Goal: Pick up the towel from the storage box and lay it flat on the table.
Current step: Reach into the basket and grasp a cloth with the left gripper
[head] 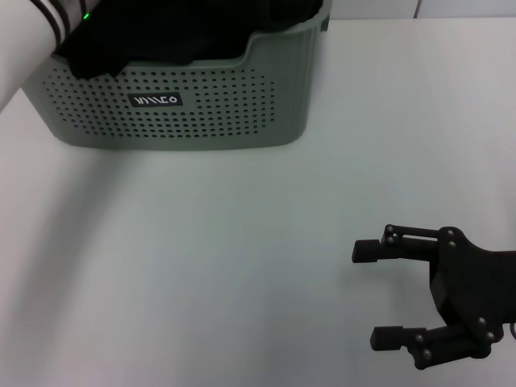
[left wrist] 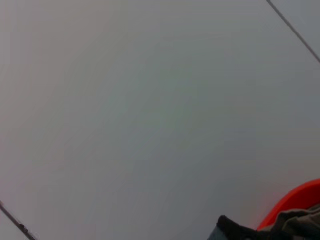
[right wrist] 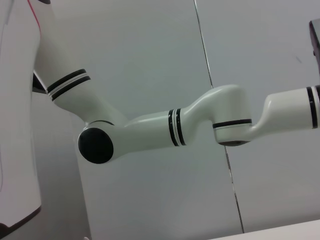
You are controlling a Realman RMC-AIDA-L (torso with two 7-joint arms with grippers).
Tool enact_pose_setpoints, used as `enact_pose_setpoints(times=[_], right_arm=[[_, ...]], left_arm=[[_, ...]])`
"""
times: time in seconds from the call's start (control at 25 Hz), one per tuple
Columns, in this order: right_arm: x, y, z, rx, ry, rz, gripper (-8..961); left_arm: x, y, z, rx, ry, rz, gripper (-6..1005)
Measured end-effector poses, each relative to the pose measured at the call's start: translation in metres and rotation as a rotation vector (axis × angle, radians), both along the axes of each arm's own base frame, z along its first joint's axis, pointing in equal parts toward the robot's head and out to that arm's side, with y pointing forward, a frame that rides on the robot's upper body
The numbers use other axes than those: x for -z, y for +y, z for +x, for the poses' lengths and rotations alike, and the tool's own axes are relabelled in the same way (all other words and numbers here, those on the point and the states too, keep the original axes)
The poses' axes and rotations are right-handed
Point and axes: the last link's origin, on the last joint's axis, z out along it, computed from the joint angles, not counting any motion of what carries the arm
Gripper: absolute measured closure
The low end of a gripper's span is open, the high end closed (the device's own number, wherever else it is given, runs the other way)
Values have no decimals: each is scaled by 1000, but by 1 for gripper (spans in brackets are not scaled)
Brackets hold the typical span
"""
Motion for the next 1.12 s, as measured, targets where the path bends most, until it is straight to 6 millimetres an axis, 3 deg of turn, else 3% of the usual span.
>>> enact_pose_setpoints(times=[0.48,1.0,1.12], right_arm=[[1,-3,-1,-7,9,-15,125],[0,-5,-1,-16,24,-17,125],[0,-6,-2,-21,30,-23,125]], left_arm=[[10,15,2,-57,129,60,459],[14,16,3,-61,185,78,464],[15,16,4,-59,191,77,574]])
